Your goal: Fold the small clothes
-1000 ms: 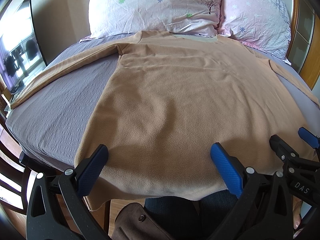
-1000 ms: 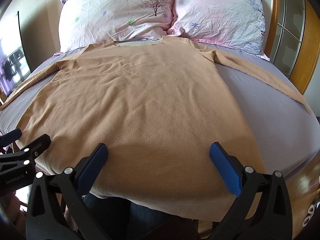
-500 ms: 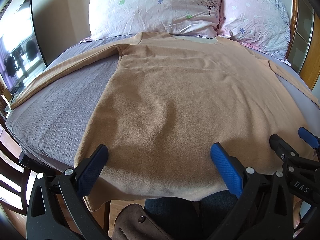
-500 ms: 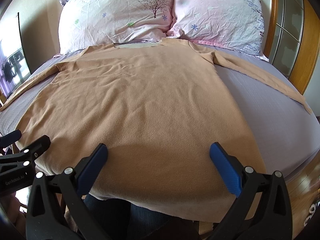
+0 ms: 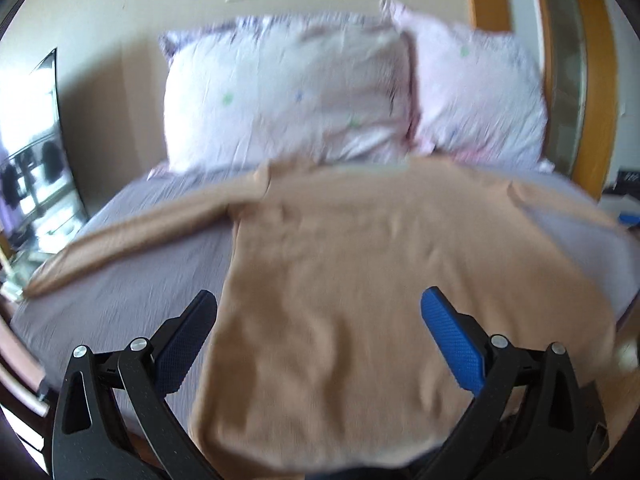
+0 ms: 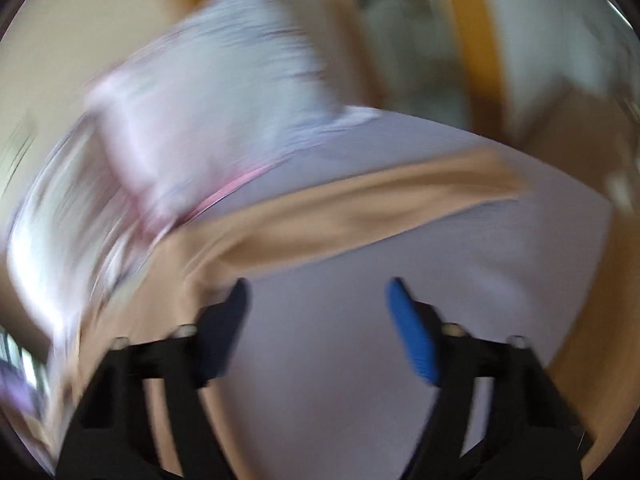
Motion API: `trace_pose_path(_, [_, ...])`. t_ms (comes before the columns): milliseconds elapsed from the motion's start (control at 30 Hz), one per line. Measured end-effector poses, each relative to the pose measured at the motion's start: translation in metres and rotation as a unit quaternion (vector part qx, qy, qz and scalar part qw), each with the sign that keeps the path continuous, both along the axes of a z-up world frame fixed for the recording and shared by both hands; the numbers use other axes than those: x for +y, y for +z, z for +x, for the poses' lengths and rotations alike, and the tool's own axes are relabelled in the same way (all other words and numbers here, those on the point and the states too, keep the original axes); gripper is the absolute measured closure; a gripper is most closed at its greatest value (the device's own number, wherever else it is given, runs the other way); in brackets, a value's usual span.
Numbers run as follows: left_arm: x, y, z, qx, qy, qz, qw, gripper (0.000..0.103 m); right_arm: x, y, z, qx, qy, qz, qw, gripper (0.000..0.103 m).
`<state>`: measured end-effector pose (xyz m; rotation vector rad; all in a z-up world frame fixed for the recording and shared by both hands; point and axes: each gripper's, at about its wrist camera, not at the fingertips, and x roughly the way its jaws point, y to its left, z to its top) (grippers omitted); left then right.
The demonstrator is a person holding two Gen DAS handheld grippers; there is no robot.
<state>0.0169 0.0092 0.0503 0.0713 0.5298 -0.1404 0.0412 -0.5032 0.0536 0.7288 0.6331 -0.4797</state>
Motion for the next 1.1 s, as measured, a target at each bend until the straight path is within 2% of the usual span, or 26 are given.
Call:
trace_pose_path(33, [0.002,0.003,0.005,-0.006,-0.004,-0.009,0.9999,0.001,-0.033,-0.010,0.002,-0.003,-0.038,0.057,0.998,0.043])
trace_pose_path(100, [0.009,0.006,0.020,-0.005,-0.012,-0.033,0.9994,0.001,-0.070,-0.029,0.001,-0.003,-0.084,0.132,0.988,0.052])
trace_pose_path(167, [0.017,0.007,0.030,0.000,-0.024,-0.068,0.9974,0.001,-0.092,-0.044,0.002,-0.006,-0.112,0.173,0.979,0.054])
trace_pose_path(233, [0.034,0.007,0.041,0.004,-0.038,-0.127,0.9912,0.001,-0.105,-0.057,0.001,-0.011,-0.131,0.198,0.971,0.055])
trace_pose_path(267, [0.039,0.006,0.040,0.002,-0.042,-0.145,0.9885,0.001,-0.107,-0.061,0.003,-0.014,-0.135,0.203,0.970,0.056])
trace_pose_path(333, [0.056,0.007,0.042,-0.012,-0.043,-0.187,0.9813,0.001,-0.116,-0.065,0.007,-0.023,-0.145,0.195,0.970,0.061])
trace_pose_path(367, [0.061,0.008,0.042,-0.018,-0.040,-0.197,0.9795,0.001,-0.121,-0.067,0.010,-0.024,-0.149,0.191,0.970,0.067])
trace_pose_path(433, [0.074,0.009,0.045,-0.027,-0.029,-0.207,0.9775,0.001,-0.130,-0.073,0.015,-0.027,-0.153,0.192,0.969,0.091])
trace_pose_path(467, [0.081,0.009,0.047,-0.029,-0.020,-0.211,0.9768,0.001,-0.134,-0.076,0.022,-0.024,-0.151,0.185,0.971,0.099])
trace_pose_path(500, [0.091,0.008,0.050,-0.026,-0.006,-0.219,0.9752,0.001,-0.133,-0.070,0.030,-0.017,-0.151,0.161,0.975,0.099])
trace_pose_path(533, [0.099,0.006,0.052,-0.022,0.002,-0.227,0.9735,0.001,-0.119,-0.051,0.041,-0.011,-0.139,0.105,0.985,0.099])
trace_pose_path(567, [0.106,0.005,0.055,-0.015,0.007,-0.237,0.9714,0.001,-0.107,-0.035,0.048,-0.020,-0.111,0.070,0.991,0.099])
trace_pose_path(633, [0.125,0.000,0.059,-0.004,0.020,-0.258,0.9658,0.001,-0.057,0.008,0.074,-0.046,-0.023,-0.007,0.999,0.099])
trace_pose_path(700, [0.139,-0.003,0.064,0.003,0.046,-0.263,0.9636,0.001,0.019,0.050,0.100,-0.080,0.085,-0.071,0.991,0.099])
trace_pose_path(733, [0.146,-0.004,0.066,0.005,0.059,-0.264,0.9627,0.001,0.056,0.065,0.109,-0.094,0.133,-0.095,0.982,0.099])
trace_pose_path(800, [0.160,-0.005,0.069,0.012,0.089,-0.273,0.9579,0.001,0.141,0.085,0.127,-0.116,0.232,-0.142,0.955,0.099])
trace_pose_path(833, [0.168,-0.005,0.069,0.017,0.106,-0.280,0.9539,0.001,0.187,0.088,0.139,-0.122,0.284,-0.155,0.938,0.099])
trace_pose_path(867, [0.175,-0.006,0.069,0.021,0.118,-0.287,0.9504,0.001,0.217,0.087,0.148,-0.121,0.317,-0.157,0.927,0.099])
trace_pose_path(900, [0.185,-0.008,0.069,0.030,0.137,-0.300,0.9436,0.001,0.255,0.081,0.161,-0.116,0.361,-0.152,0.913,0.099])
trace_pose_path(967, [0.203,-0.012,0.070,0.045,0.165,-0.320,0.9318,0.001,0.318,0.061,0.181,-0.088,0.427,-0.138,0.889,0.098])
trace_pose_path(1000, [0.216,-0.015,0.070,0.055,0.182,-0.332,0.9237,0.001,0.352,0.046,0.189,-0.055,0.472,-0.136,0.869,0.092])
trace_pose_path(1033, [0.224,-0.016,0.069,0.059,0.191,-0.337,0.9200,0.001,0.392,0.025,0.199,-0.004,0.535,-0.128,0.835,0.088])
trace_pose_path(1067, [0.232,-0.019,0.068,0.063,0.200,-0.342,0.9158,0.001,0.411,0.014,0.200,0.021,0.561,-0.119,0.819,0.080])
trace_pose_path(1100, [0.244,-0.021,0.067,0.066,0.212,-0.350,0.9101,0.001,0.426,0.006,0.198,0.033,0.574,-0.114,0.811,0.072])
